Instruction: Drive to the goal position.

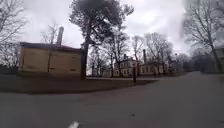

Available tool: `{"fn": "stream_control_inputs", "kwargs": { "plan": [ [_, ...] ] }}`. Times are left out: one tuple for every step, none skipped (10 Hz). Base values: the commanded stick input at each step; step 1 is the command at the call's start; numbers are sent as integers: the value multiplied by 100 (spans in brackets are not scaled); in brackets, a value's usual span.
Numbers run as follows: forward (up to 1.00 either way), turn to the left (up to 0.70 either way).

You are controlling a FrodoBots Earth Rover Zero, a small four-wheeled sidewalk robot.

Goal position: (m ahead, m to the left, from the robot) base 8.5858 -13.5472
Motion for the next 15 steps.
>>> {"fn": "stream_control_inputs", "kwargs": {
  "plan": [
    [0, -100],
    [0, -100],
    [0, -100],
    [0, -100],
    [0, -100],
    [0, -100],
    [0, -100],
    [32, -81],
    [100, -28],
    [100, 0],
    [100, 0],
    [100, 0],
    [100, 0],
    [100, 0],
    [100, 0]
  ]
}}
